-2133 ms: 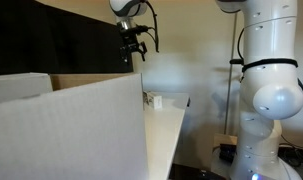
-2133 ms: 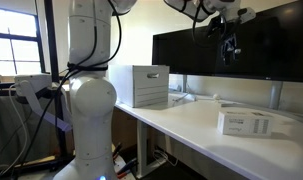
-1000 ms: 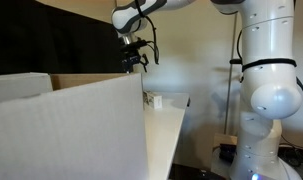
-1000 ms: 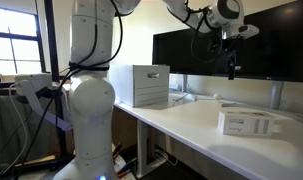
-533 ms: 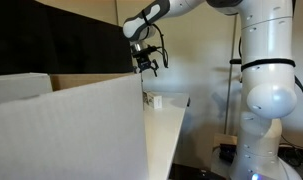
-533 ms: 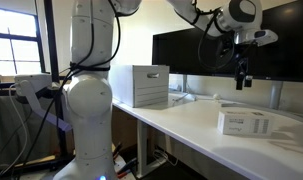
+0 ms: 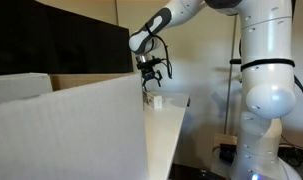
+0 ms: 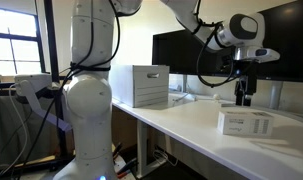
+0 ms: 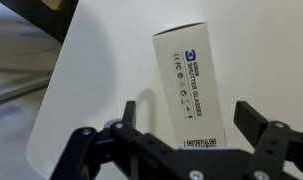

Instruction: Put the smaller box on the table in the bigger box

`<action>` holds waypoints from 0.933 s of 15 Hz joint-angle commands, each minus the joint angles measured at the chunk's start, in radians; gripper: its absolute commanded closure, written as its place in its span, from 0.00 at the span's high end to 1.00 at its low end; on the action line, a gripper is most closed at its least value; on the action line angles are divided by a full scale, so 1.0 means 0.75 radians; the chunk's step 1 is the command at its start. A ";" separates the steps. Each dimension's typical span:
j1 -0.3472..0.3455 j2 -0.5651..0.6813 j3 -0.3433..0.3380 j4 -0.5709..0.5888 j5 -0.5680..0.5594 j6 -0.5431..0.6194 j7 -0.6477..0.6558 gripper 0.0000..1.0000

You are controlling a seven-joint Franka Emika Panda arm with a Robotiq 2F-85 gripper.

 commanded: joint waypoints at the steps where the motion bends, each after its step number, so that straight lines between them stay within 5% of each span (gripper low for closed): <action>1: -0.035 0.010 -0.006 -0.049 0.078 0.103 -0.026 1.00; 14: -0.023 0.123 -0.001 -0.076 0.167 0.227 -0.017 1.00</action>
